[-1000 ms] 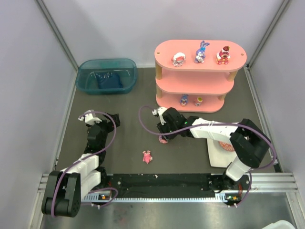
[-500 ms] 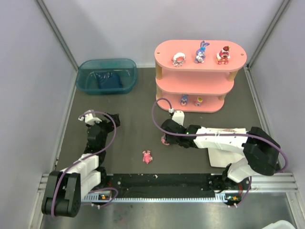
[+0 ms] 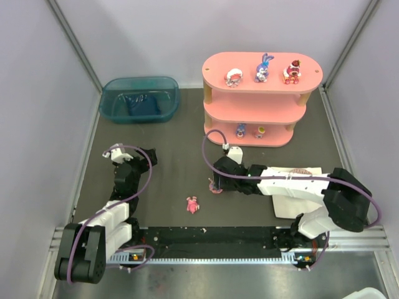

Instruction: Place and organize the plastic toys onto the shelf

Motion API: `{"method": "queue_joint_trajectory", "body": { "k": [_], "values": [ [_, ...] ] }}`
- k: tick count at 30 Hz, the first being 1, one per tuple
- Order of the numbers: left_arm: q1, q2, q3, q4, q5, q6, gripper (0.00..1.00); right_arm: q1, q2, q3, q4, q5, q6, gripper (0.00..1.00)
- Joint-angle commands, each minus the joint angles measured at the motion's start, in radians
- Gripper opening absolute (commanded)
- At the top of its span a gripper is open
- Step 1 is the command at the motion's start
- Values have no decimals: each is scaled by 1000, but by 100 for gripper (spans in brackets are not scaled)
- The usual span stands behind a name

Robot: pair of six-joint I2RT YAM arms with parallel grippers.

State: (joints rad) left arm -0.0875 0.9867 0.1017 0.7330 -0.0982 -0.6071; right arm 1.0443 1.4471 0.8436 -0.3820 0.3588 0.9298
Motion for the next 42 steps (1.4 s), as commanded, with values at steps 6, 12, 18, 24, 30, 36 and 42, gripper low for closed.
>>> {"method": "queue_joint_trajectory", "body": {
  "k": [6, 12, 18, 24, 30, 36, 42],
  "values": [
    [2, -13, 16, 42, -3, -2, 98, -4, -148, 14, 75, -37, -627, 64],
    [2, -13, 16, 42, -3, 1, 97, -9, -166, 11, 149, -132, -881, 52],
    [2, -11, 16, 40, -1, 1, 97, -61, -131, 38, 198, -220, -964, 47],
    [2, -11, 16, 42, -5, 3, 97, -136, -77, 67, 218, -346, -944, 46],
    [2, -10, 16, 42, -6, 3, 97, -139, -27, 95, 215, -446, -968, 44],
    [2, -8, 18, 40, -6, 3, 98, -141, -4, 107, 203, -497, -1016, 39],
    [2, -6, 18, 42, -6, 1, 97, -141, 27, 120, 166, -425, -1004, 27]
  ]
}}
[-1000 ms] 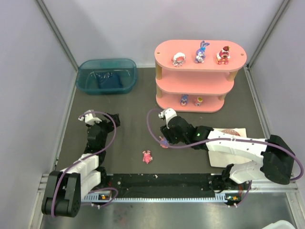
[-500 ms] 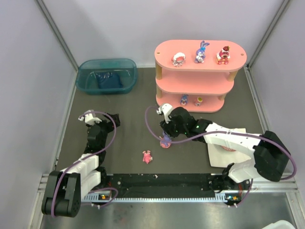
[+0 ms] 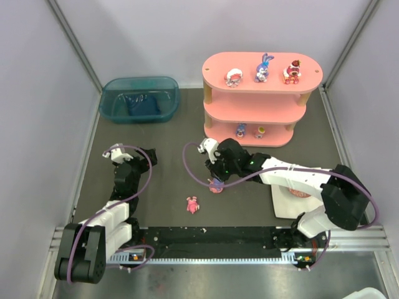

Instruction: Place and organize the plastic toys onto the shelf

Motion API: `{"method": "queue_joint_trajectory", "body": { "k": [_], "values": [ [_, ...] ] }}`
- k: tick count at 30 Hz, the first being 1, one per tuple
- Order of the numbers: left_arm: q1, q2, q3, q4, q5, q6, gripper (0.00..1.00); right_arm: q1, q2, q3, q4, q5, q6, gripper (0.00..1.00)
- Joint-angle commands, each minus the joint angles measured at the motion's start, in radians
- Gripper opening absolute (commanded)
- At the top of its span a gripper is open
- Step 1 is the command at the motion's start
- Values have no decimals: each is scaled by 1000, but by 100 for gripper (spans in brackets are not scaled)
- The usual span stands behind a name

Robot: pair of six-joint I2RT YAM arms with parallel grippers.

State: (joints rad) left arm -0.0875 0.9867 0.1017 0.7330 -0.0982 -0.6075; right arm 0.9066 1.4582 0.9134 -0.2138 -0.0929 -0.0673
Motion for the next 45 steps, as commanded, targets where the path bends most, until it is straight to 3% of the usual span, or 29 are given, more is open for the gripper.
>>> {"method": "queue_joint_trajectory", "body": {
  "k": [1, 9, 16, 19, 25, 29, 32, 36, 37, 39, 40, 41, 44, 45],
  "values": [
    [2, -6, 18, 42, -6, 2, 97, -3, 17, 48, -4, 36, -2, 24],
    [2, -5, 18, 43, -6, 2, 98, -5, 18, 28, -25, 51, 56, 0],
    [2, -5, 18, 43, -6, 0, 98, -5, -50, -8, -47, 73, 219, 0],
    [2, -5, 18, 43, -5, 0, 97, -5, -85, -22, -68, 149, 391, 0],
    [2, -6, 16, 42, -6, -1, 98, 12, -183, -139, -110, 326, 946, 0],
    [2, -10, 15, 42, -5, -1, 97, 138, -291, -217, -183, 599, 1330, 0],
    [2, -8, 16, 45, -1, -3, 97, 205, -318, -205, -285, 695, 1516, 0],
    [2, -6, 16, 45, 0, -3, 97, 261, -357, -217, -300, 736, 1675, 0],
    [2, -8, 15, 46, -3, -3, 97, 267, -360, -220, -300, 736, 1701, 1],
    [2, -11, 13, 43, -3, -3, 97, 278, -363, -225, -302, 739, 1750, 16],
    [2, -11, 13, 43, -3, -3, 98, 281, -361, -226, -303, 736, 1758, 26],
    [2, -11, 13, 43, -3, -3, 97, 279, -358, -228, -300, 733, 1759, 44],
    [2, -8, 15, 45, 0, -6, 97, 279, -351, -225, -299, 722, 1729, 59],
    [2, -6, 15, 46, 2, -5, 97, 279, -352, -229, -297, 717, 1724, 61]
  ]
}}
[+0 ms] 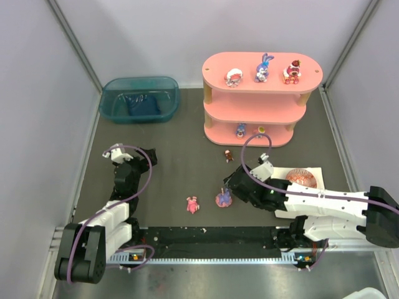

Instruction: Place and organize the plastic toys onto the shelf

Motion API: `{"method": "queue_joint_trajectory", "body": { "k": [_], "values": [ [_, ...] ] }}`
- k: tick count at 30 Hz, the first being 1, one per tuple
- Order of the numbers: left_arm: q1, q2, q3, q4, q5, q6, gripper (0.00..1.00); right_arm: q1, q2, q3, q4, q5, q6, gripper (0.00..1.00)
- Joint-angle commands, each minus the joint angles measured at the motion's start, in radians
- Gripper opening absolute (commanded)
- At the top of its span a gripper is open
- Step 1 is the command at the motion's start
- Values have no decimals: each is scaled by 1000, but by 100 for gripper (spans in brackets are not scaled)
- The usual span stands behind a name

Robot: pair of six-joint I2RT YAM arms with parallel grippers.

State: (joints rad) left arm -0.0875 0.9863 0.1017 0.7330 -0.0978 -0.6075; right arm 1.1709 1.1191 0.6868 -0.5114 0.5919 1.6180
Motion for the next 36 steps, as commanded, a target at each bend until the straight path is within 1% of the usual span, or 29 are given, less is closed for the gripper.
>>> {"method": "queue_joint_trajectory", "body": {
  "k": [1, 4, 5, 7, 8, 10, 11, 12, 13, 14, 15, 16, 17, 18, 19, 21, 24, 27, 30, 36],
  "values": [
    [2, -5, 15, 46, 3, -6, 98, 16, -13, -4, 2, 26, 33, 61],
    [2, -6, 15, 46, 1, -5, 97, 15, -30, -9, 30, 54, -79, 62],
    [2, -8, 15, 45, 1, -5, 97, 15, -39, -1, 34, 68, -216, 62],
    [2, -9, 13, 45, 0, -5, 97, 15, -50, 23, 46, 115, -379, 62],
    [2, -9, 13, 45, 1, -5, 97, 15, -61, 29, 54, 124, -546, 63],
    [2, -9, 15, 45, 0, -5, 97, 15, -73, 25, 137, 106, -735, 64],
    [2, -6, 15, 43, 1, -5, 98, 15, -84, 14, 181, 85, -927, 65],
    [2, -6, 15, 46, 3, -5, 97, 16, -112, -3, 227, 50, -1016, 65],
    [2, -6, 15, 46, 3, -5, 98, 15, -136, -53, 340, -66, -1106, 65],
    [2, -6, 15, 46, 1, -3, 97, 15, -159, -82, 384, -129, -1245, 65],
    [2, -8, 15, 45, 1, -3, 97, 13, -213, -113, 424, -182, -1291, 65],
    [2, -8, 13, 45, 0, -3, 97, 15, -240, -178, 504, -281, -1331, 65],
    [2, -9, 13, 45, 0, -2, 98, 15, -266, -209, 551, -315, -1396, 66],
    [2, -11, 13, 43, 0, -3, 97, 15, -321, -236, 580, -343, -1412, 67],
    [2, -11, 13, 43, 0, -5, 97, 13, -344, -283, 615, -349, -1438, 68],
    [2, -9, 13, 43, 0, -5, 98, 12, -401, -317, 636, -350, -1461, 68],
    [2, -3, 13, 49, 6, -5, 97, 4, -426, -352, 643, -369, -1491, 68],
    [2, 0, 15, 52, 7, -6, 98, -5, -398, -356, 645, -444, -1501, 68],
    [2, -3, 13, 51, 4, -5, 98, -8, -345, -359, 672, -483, -1500, 67],
    [2, -6, 12, 48, 1, -1, 97, -42, -268, -363, 699, -511, -1482, 64]
  ]
}}
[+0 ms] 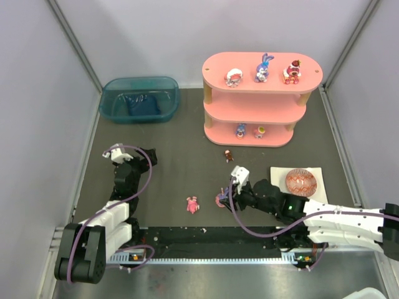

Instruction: Place and organize the plastic toys onto the shelf

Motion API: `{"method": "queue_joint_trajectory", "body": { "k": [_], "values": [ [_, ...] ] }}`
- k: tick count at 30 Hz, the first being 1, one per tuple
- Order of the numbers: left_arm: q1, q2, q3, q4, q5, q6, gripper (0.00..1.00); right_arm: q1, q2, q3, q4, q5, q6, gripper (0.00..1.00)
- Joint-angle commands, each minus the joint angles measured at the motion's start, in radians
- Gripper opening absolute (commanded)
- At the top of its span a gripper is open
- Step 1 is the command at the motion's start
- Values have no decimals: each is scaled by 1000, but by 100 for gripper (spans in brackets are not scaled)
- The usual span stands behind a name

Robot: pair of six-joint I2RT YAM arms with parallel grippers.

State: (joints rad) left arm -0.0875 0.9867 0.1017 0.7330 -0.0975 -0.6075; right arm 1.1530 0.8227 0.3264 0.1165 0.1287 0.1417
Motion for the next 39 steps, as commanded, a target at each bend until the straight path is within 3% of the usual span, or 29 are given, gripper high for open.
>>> {"method": "queue_joint_trajectory", "body": {
  "k": [1, 8, 19, 29, 33, 37, 39],
  "values": [
    [2, -10, 13, 48, 2, -1, 97, -32, 32, -4, 71, -54, 2, 64],
    [2, -5, 13, 49, 2, -1, 98, -105, 56, -29, 75, -86, 55, 61],
    [2, -3, 13, 49, 2, -3, 97, -108, 202, 19, 63, -115, 81, 49],
    [2, -6, 13, 46, 1, -2, 97, -108, 269, 59, 49, -49, 121, 14],
    [2, -5, 13, 46, 1, -1, 97, -108, 299, 97, 23, -31, 218, 0],
    [2, -6, 13, 46, 1, -1, 97, -104, 320, 155, -76, 95, 424, 0],
    [2, -8, 13, 46, 1, -1, 97, -70, 317, 201, -142, 243, 555, 0]
  ]
}}
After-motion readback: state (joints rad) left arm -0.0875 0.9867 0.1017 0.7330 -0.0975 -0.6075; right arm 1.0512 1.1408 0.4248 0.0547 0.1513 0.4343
